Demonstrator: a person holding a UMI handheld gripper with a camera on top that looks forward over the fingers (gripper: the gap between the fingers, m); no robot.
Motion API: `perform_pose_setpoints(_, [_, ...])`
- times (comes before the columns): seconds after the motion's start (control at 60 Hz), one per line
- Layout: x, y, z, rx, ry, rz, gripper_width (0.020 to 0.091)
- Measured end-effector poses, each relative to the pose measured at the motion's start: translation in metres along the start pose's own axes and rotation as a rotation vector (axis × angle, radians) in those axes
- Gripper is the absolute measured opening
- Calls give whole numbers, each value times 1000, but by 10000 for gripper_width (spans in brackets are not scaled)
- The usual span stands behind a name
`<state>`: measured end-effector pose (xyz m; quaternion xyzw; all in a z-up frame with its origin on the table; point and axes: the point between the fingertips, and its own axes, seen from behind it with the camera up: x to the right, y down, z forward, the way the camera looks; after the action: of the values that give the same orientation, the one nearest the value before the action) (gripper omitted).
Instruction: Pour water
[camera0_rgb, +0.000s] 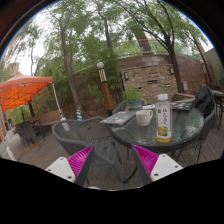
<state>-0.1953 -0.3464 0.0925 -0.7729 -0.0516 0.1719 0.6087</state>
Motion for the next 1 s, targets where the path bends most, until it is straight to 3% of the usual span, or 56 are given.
perform_pose_setpoints(0.317, [26,4,3,5,38,-23,812])
perform_pose_setpoints(0.783, [208,-52,50,111,480,-127,796])
perform_pose_setpoints(1.0, [222,-46,98,57,498,-144,781])
